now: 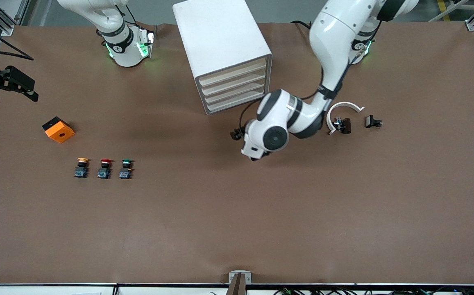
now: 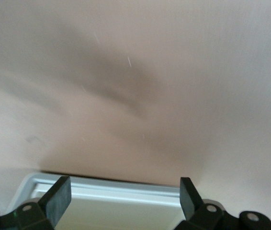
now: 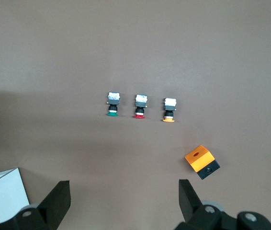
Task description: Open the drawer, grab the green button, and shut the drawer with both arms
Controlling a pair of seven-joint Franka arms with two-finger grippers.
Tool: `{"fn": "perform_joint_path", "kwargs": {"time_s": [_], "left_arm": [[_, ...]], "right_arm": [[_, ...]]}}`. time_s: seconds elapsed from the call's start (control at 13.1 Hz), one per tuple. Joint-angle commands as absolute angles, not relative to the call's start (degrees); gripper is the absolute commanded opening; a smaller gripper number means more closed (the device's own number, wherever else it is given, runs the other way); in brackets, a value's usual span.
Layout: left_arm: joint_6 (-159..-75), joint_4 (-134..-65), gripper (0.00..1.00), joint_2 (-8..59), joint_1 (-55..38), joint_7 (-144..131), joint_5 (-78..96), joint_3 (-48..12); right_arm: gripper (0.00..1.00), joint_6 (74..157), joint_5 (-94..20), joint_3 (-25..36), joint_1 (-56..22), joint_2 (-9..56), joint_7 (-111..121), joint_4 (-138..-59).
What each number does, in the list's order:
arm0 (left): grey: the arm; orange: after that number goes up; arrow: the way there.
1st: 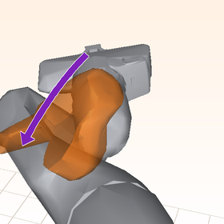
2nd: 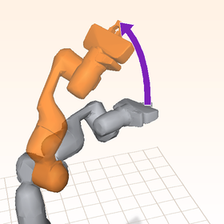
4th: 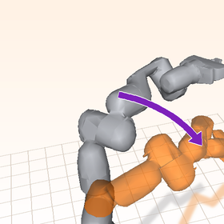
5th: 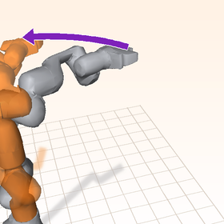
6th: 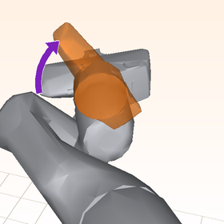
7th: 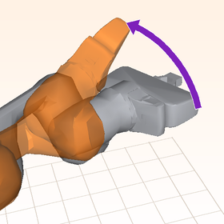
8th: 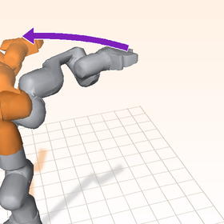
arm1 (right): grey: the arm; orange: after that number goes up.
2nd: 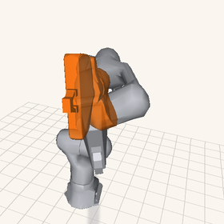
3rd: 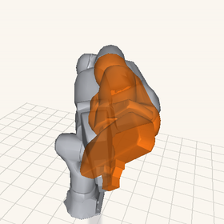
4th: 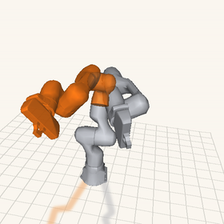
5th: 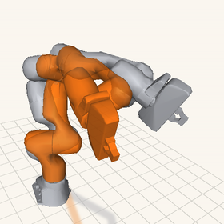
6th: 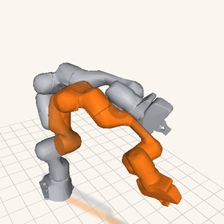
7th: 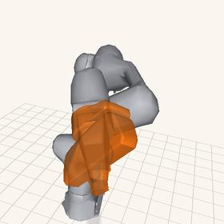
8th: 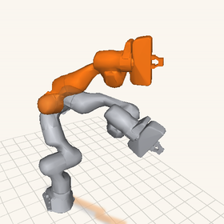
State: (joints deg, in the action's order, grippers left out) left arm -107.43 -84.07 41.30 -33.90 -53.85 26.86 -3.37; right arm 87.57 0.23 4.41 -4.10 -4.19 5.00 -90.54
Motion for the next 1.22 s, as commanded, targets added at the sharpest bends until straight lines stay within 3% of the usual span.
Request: {"fn": "perform_joint_path", "kwargs": {"time_s": [0.0, 0.46, 1.15], "left_arm": [[-101.53, -79.9, 1.0, 40.61, -28.85, -54.23, 23.21, -3.78], [-100.37, -79.28, 1.0, 36.57, -16.36, -51.16, 15.5, -3.78], [-91.32, -79.63, 1.0, 28.23, -0.72, -28.86, 4.05, -3.78]], "right_arm": [[1.0, 86.75, -0.35, 4.31, -3.52, -3.69, 5.45, -89.12], [1.0, 86.75, -0.35, 4.31, -3.6, -3.69, 5.45, -89.21], [1.0, 86.75, -0.26, 4.31, -4.04, -3.69, 5.45, -89.21]]}}
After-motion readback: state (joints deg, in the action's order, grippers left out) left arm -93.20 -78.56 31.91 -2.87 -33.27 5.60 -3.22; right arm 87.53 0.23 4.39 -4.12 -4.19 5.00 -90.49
